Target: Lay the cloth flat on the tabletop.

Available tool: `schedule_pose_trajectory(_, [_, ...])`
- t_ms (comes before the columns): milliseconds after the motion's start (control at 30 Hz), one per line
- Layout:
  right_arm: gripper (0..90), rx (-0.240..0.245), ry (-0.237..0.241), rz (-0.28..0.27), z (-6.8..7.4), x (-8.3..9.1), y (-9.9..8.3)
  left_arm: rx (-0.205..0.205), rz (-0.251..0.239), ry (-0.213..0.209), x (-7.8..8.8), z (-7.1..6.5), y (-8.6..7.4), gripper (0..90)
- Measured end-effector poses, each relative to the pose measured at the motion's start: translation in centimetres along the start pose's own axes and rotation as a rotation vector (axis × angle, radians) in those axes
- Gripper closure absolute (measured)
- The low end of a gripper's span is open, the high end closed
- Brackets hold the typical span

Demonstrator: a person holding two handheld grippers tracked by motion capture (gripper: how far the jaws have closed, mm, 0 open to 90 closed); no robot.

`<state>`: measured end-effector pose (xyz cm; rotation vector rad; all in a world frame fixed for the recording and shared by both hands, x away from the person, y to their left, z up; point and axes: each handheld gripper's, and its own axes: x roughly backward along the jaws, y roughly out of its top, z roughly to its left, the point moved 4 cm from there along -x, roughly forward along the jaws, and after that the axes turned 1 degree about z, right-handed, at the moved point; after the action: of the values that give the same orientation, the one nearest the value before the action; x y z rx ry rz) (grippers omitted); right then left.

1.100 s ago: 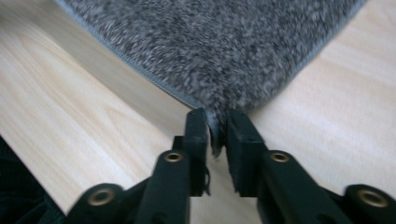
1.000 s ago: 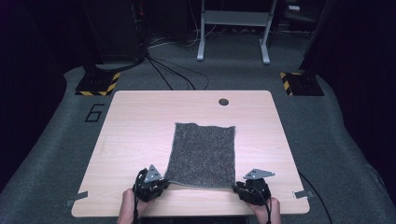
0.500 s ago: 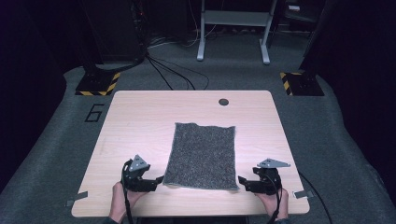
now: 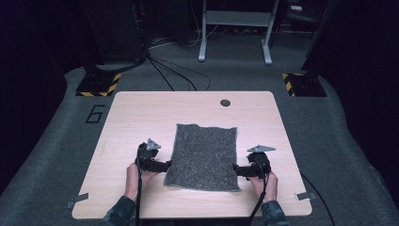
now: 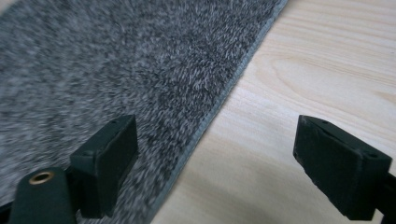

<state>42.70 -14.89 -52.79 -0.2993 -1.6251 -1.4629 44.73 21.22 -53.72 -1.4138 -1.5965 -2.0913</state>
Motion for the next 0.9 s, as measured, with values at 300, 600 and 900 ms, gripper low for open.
schedule_pose_trajectory(300, [12.6,0.042,-0.055,0.042,0.2,-1.8,0.4,-0.049,0.047,0.053,-0.6,-0.9,-0.7,16.0])
schedule_pose_trajectory(600, [10.1,0.072,-0.072,0.077,-0.2,-2.8,0.2,-0.049,0.031,0.071,0.5,-1.3,-2.1,15.9])
schedule_pose_trajectory(900, [10.1,0.090,-0.060,0.064,-0.4,-2.4,-0.4,-0.030,0.028,0.074,1.6,-1.7,-3.5,15.8])
